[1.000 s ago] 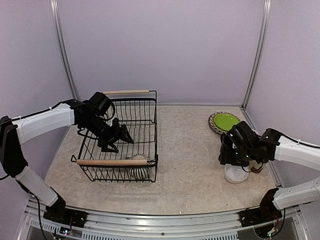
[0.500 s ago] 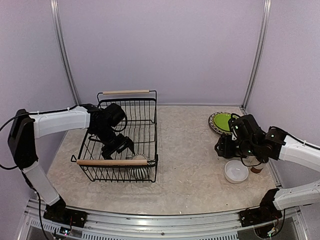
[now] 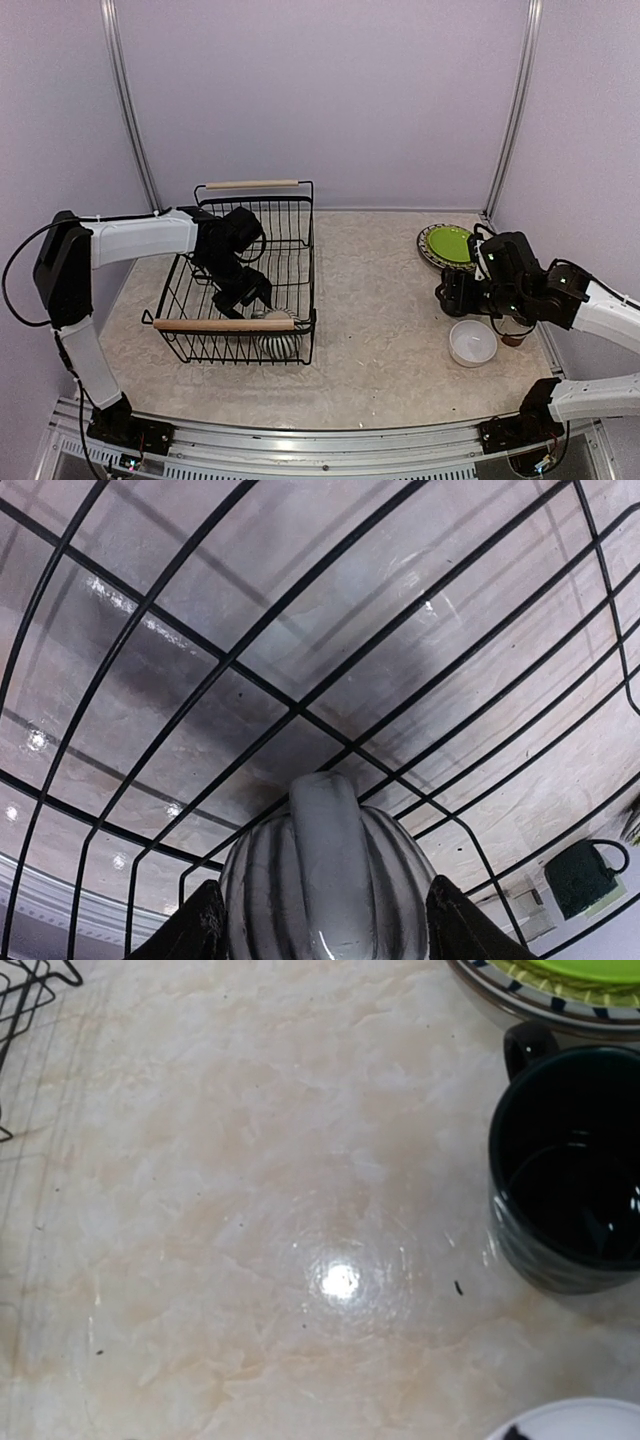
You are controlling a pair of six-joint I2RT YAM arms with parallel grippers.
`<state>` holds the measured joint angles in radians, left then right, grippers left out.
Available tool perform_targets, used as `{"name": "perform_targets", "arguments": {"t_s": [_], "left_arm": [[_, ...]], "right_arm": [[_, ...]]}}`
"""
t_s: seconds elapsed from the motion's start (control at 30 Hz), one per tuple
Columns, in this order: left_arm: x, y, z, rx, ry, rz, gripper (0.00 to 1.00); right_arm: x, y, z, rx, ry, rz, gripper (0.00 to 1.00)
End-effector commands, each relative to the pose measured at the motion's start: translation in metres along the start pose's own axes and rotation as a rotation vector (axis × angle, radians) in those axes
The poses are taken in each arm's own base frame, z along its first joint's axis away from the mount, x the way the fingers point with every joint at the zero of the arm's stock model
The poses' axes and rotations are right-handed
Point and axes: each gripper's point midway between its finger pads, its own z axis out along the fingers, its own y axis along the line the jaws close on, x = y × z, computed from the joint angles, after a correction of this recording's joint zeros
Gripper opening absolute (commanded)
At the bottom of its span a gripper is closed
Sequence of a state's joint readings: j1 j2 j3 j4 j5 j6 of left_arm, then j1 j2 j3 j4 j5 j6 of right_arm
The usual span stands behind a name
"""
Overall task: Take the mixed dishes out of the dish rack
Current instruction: Grab the cup from the dish rack.
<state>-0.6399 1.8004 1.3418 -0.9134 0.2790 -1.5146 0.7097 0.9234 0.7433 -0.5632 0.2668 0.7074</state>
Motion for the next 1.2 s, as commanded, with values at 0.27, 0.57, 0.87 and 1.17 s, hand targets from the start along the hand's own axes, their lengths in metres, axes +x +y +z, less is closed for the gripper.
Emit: {"name": "perform_targets", "arguments": {"t_s": [0.27,0.57,0.87,1.17], "left_arm": [[-0.009,-0.006,0.032,-0.004,0.021,-0.079,0.44],[-0.010,-0.007,0.028,-0.004,0.013,-0.062,0.23],[-0.015,-0.014,0.010,0.026,-0.033,0.009,0.00],[-0.035,-0.037,-0.057,0.156,-0.195,0.175,0.00]], "right_arm": [[-0.003,-0.002,-0.002,0.011,0.006,0.015,0.75],[-0.011,0.001,-0.006,0.013,-0.006,0.029,0.75],[-0.026,0.008,-0.011,0.014,-0.023,0.022,0.76],[-0.037,0.024,0.003,-0.020,-0.040,0.031,0.77]]}}
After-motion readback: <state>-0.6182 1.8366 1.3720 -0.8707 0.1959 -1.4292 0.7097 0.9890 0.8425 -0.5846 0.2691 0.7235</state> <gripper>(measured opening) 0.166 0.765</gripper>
